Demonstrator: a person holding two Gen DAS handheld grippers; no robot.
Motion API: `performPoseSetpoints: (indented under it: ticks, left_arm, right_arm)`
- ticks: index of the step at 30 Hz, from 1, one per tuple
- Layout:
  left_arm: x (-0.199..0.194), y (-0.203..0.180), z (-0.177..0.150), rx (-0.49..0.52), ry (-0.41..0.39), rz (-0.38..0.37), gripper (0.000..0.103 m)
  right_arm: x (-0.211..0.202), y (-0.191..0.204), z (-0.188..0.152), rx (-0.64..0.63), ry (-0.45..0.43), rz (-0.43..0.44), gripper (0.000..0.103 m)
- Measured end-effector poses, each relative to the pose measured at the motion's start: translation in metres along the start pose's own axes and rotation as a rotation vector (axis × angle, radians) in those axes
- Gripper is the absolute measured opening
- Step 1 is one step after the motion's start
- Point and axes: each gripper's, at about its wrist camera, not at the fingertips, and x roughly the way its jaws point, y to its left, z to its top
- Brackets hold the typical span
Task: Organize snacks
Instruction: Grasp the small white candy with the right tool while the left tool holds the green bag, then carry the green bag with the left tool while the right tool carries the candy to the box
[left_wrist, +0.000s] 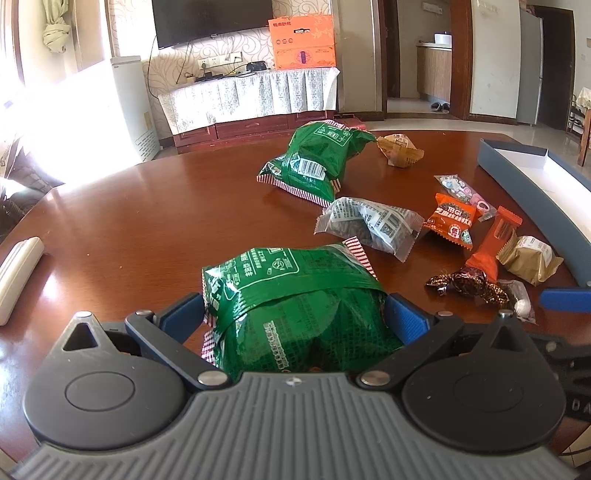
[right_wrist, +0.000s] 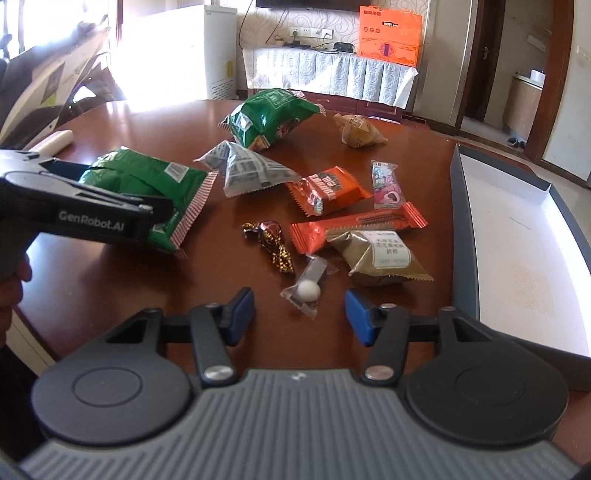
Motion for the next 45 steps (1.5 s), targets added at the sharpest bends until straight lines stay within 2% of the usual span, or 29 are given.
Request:
performPoseSetpoints:
  ticks: [8,11,13,16,24,32,35,38,42,45]
  left_arm:
    - [-0.001,0.004,0.0,-0.018,0.006,-0.012,0.103]
    - [-0.005,0.01,0.0,-0.057,0.019,-0.03,0.103]
    - [-0.008,0.013,-0.001,-0.076,0.019,-0.042,0.103]
    - [-0.004,0.015,-0.002,-0.079,0.039,-0.035,0.103]
    - [0.009,0.021,-0.004,-0.146,0.078,-0.08,0.103]
    - [0.008,0.009,-0.002,-0.066,0.06,-0.071,0.103]
    - [0.004,0.005,-0.001,-0.035,0.034,-0.093,0.093]
    - [0.001,0.003,0.001,-0.018,0.02,-0.11,0.088]
    - [-0.003,0.002,0.002,-0.013,0.009,-0.127,0.084]
    - [-0.008,-0.001,0.002,0.01,-0.02,-0.104,0.083]
  right_arm:
    - [0.006,-0.01,0.005,0.045,-0.001,0.013,0.049]
    - [0.007,-0.009,0.006,0.04,-0.001,0.024,0.039]
    - [0.007,-0.01,0.007,0.044,0.0,0.027,0.026]
    - [0.008,-0.009,0.008,0.045,0.003,0.027,0.025]
    - [0.005,-0.008,0.007,0.039,0.011,0.029,0.024]
    - [0.005,-0.008,0.006,0.035,0.01,0.03,0.025]
    - [0.005,-0.009,0.006,0.037,0.006,0.029,0.026]
    - [0.004,-0.006,0.006,0.025,0.002,0.018,0.026]
    - [0.002,-0.002,0.005,0.0,0.005,0.004,0.025]
    - [-0.001,0.001,0.003,-0.012,0.006,0.002,0.024]
